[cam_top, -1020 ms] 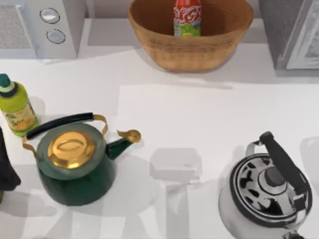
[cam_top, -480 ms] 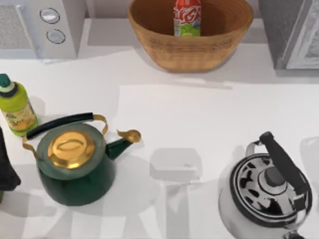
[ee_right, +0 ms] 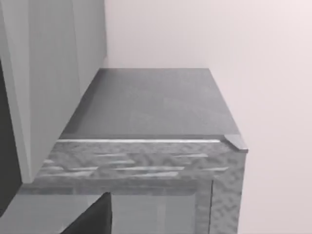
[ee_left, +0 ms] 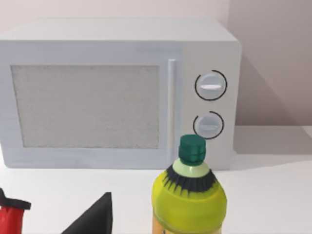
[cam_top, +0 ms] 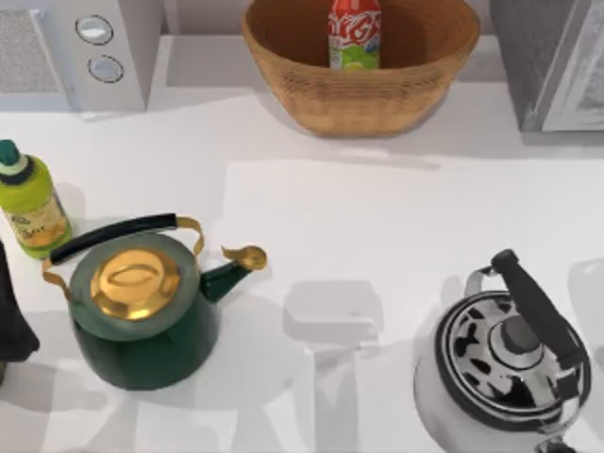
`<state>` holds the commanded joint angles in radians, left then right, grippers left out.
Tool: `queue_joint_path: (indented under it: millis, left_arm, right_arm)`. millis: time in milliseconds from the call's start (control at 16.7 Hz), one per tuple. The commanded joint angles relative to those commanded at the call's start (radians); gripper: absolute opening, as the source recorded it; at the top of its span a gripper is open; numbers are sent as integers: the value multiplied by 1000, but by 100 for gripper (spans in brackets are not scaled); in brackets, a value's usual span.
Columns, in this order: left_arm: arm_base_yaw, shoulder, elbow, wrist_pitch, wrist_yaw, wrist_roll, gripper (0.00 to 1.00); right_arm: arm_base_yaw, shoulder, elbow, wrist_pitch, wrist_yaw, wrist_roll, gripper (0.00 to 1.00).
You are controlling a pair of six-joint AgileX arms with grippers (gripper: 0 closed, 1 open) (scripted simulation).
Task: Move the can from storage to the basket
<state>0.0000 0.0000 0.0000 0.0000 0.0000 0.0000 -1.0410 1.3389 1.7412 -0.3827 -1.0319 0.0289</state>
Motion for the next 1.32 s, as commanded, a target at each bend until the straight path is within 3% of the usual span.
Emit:
queue_joint_path:
  millis: [360,600,840,1320]
  left_arm:
    - [0,0,0,0,0,0,100]
    - [0,0,0,0,0,0,100]
    - [0,0,0,0,0,0,100]
    - [0,0,0,0,0,0,100]
  right_arm:
    - [7,3,3,2,10,0,100]
    - [146,12,16,-10,150,2,100]
    - [432,19,31,-27,436,2,100]
    - [1163,-10,15,-51,1165,-4,100]
